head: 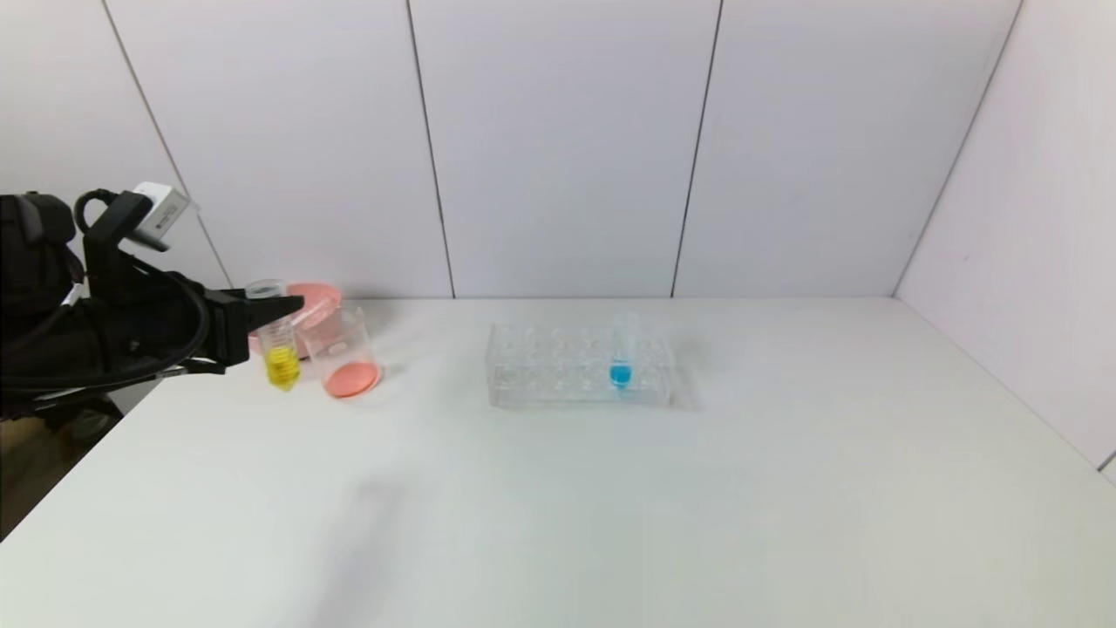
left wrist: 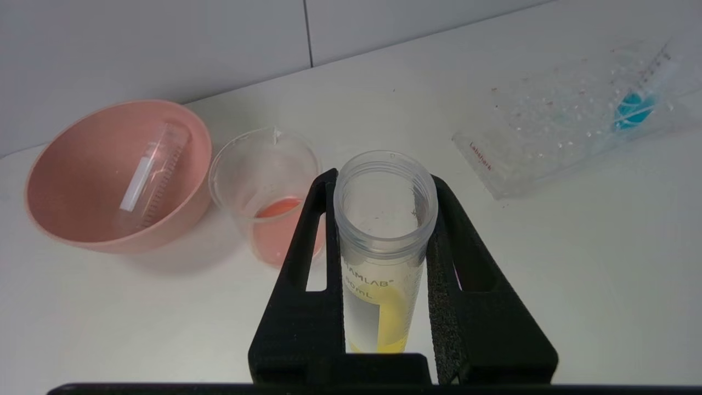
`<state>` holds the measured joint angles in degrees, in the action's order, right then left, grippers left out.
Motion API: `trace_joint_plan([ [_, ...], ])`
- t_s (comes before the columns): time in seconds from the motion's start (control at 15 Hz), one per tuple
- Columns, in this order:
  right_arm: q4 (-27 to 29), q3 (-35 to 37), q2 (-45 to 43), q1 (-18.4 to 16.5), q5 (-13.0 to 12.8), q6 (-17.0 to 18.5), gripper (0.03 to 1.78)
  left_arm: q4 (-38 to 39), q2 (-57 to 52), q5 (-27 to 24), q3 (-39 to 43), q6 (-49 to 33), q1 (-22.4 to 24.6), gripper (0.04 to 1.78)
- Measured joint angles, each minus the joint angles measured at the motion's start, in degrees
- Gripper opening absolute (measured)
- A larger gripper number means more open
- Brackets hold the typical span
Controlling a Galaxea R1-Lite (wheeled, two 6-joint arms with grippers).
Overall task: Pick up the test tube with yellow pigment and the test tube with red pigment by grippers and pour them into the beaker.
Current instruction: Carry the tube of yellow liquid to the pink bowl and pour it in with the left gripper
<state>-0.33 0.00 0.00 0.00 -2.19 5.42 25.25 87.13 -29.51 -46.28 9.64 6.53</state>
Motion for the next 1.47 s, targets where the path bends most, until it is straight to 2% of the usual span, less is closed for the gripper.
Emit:
trace_joint_plan([
  [0.07, 0.0, 0.0, 0.0, 0.0, 0.0, 0.0, 1.71, -2.4, 0.6, -1.9, -1.1, 2.7, 1.8, 0.44],
  [0.2, 0.0, 0.0, 0.0, 0.0, 0.0, 0.0, 1.71, -8.0, 2.4, -2.7, -4.6, 7.9, 4.1, 0.44],
  [0.6, 0.0, 0.0, 0.0, 0.0, 0.0, 0.0, 1.71, -26.3, 10.3, -2.5, -19.5, 20.8, 5.9, 0.44],
  [1.0, 0.0, 0.0, 0.0, 0.0, 0.0, 0.0, 1.71, -42.5, 17.4, -1.3, -36.4, 25.6, 6.1, 0.44],
  [1.47, 0.0, 0.0, 0.0, 0.0, 0.0, 0.0, 1.71, -55.8, 24.1, 1.0, -51.2, 30.6, 6.0, 0.44],
])
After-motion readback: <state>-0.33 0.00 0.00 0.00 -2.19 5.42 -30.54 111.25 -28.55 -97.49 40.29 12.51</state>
